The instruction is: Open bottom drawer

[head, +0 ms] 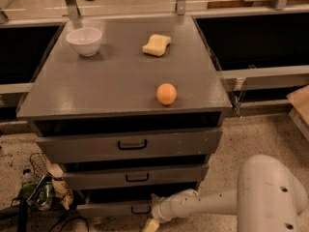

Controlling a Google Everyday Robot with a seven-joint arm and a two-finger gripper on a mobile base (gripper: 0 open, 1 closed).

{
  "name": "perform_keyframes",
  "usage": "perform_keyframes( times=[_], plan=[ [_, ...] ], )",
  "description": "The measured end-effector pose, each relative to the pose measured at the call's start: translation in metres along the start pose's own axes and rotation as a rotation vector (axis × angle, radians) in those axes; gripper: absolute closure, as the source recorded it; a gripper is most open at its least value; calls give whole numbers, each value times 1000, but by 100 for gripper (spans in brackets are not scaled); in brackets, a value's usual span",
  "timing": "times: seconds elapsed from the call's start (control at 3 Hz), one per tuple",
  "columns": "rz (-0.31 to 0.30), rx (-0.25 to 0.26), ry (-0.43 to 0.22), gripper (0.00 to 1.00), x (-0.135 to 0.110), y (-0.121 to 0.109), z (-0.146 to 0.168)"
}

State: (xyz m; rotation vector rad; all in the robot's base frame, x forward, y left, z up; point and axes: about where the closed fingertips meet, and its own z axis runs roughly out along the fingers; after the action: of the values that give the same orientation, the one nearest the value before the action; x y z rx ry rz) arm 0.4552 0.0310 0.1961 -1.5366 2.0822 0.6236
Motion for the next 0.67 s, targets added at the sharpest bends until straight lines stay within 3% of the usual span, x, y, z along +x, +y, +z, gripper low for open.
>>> perform_keyframes(
  times=[0.67],
  plan=[
    [-25,-43,47,0,2,4,22]
  ],
)
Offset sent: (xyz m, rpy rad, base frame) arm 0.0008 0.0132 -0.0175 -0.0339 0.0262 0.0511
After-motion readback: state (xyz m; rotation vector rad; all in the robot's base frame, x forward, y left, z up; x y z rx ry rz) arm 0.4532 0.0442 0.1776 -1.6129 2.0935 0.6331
